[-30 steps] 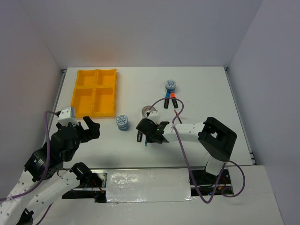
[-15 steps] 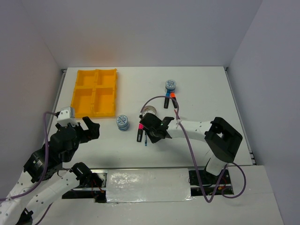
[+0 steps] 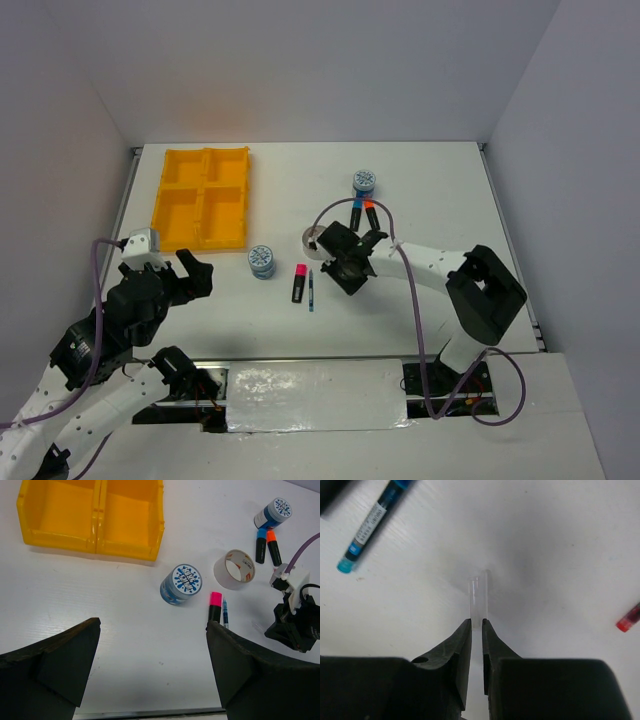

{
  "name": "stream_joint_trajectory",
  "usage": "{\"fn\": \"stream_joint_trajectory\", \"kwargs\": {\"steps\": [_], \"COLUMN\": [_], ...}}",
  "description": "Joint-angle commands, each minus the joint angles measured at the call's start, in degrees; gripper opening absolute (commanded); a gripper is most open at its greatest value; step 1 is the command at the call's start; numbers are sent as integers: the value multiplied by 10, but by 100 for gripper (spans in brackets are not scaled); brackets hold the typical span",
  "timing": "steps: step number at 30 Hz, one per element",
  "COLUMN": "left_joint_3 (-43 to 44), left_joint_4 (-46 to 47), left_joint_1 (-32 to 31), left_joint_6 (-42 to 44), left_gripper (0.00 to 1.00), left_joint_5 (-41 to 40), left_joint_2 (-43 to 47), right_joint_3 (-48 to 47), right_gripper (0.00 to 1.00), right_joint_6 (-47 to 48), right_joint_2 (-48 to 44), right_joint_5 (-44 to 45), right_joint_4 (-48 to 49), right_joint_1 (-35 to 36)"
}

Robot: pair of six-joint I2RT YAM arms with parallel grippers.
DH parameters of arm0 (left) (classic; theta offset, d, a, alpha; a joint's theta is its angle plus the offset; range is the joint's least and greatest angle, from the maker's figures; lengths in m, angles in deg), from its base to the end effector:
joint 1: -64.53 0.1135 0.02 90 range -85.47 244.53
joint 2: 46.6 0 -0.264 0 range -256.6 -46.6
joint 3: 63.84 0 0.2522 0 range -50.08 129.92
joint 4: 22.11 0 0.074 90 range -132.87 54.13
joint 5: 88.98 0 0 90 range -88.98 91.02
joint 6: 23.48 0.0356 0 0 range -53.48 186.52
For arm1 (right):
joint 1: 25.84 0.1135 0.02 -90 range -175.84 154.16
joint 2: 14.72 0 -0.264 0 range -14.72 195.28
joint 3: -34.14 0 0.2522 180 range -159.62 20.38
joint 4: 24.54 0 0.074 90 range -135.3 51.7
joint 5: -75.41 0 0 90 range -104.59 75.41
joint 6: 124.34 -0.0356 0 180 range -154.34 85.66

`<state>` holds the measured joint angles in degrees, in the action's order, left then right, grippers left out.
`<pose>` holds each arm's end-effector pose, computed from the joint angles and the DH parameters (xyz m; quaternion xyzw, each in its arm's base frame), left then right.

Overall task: Sort the stationery into containers
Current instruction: Move the pen cap to the center of the board.

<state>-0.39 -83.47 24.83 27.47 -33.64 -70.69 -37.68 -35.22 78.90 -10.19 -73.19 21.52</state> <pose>0.0666 -0.0290 0.3425 -0.1621 0.7923 -0.1477 0.5693 0.2103 0.2243 0.1801 -0.3826 0.9074 0.0348 0.1703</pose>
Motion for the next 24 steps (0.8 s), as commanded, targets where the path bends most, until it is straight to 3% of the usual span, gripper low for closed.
{"fn": "stream_joint_trajectory", "kwargs": {"steps": [1,8,13,24], "left_joint_3": [0,-3,-2,-5], "left_joint_4": [9,16,14,16], "left_joint_1": [-4,-4,-4,-4], "left_joint_6": [3,10,9,10], "left_gripper": [99,99,99,99], "left_joint_5": [-10,-6,-6,-8], "left_joint_2": [5,9,6,18], "right_joint_3": [-43,4,39,8], "right_gripper": [18,12,11,7], "right_joint_6": [76,249,371,501], "right_joint_2": [-25,-57,-104,-40], "right_joint_5": [-21,-2,-104,-174], "right_joint_4": [-38,-22,32,5], "right_joint_1": [-42,-36,-46,-78]}}
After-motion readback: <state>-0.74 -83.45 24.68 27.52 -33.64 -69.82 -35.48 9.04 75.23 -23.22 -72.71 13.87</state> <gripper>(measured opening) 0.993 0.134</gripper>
